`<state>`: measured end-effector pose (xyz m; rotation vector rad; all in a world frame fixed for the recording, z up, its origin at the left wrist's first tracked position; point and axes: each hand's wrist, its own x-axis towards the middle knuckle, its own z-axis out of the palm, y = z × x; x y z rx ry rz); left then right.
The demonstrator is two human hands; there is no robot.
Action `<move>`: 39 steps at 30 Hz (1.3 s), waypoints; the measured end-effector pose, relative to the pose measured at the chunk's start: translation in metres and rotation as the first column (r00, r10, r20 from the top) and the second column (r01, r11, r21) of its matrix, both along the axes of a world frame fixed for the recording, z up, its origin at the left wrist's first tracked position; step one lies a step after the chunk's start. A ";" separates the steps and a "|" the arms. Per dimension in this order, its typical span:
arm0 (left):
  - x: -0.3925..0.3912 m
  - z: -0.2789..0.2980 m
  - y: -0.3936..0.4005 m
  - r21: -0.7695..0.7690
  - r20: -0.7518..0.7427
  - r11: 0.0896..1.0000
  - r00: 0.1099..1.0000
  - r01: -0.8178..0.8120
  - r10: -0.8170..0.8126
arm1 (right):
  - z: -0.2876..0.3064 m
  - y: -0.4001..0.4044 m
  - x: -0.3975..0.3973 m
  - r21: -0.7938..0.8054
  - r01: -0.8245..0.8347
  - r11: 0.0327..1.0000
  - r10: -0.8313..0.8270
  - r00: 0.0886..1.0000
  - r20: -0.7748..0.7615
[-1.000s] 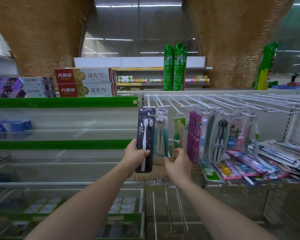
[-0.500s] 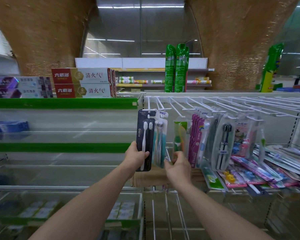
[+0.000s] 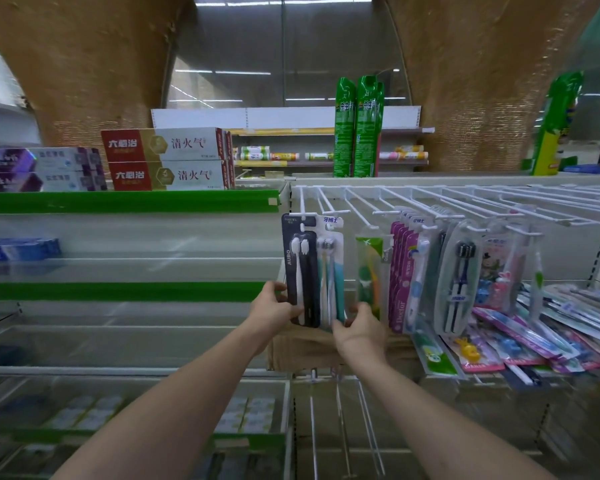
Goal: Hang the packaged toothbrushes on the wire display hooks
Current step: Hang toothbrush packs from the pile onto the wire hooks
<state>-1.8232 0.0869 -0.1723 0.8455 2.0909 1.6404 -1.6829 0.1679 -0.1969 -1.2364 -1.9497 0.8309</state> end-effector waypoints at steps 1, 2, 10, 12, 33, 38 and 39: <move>0.000 -0.001 -0.001 -0.004 -0.005 1.000 1.000 0.000 0.000 | -0.001 -0.002 0.000 -0.001 0.005 1.000 -0.005 1.000 0.011; 0.000 -0.002 -0.002 -0.006 -0.008 1.000 1.000 0.000 0.000 | -0.002 -0.004 0.001 -0.002 0.009 1.000 -0.009 1.000 0.011; 0.005 -0.006 -0.022 -0.051 -0.057 0.999 0.998 0.003 -0.006 | -0.008 -0.021 0.013 -0.020 -0.023 1.000 0.023 1.000 -0.015; 0.008 -0.006 -0.028 -0.055 -0.061 0.998 0.998 0.006 -0.010 | -0.008 -0.026 0.017 -0.018 -0.021 1.000 0.021 1.000 -0.008; 0.015 0.021 -0.036 -0.010 -0.151 1.000 0.988 -0.025 0.023 | 0.044 -0.042 0.014 0.186 -0.009 0.982 0.034 0.991 -0.133; 0.010 0.029 -0.018 0.021 -0.181 0.999 0.982 -0.050 0.053 | 0.052 -0.024 0.002 0.153 -0.011 0.988 0.025 0.995 -0.093; 0.008 0.029 -0.013 0.021 -0.188 0.998 0.980 -0.057 0.060 | 0.052 -0.019 -0.002 0.140 -0.012 0.990 0.027 0.994 -0.103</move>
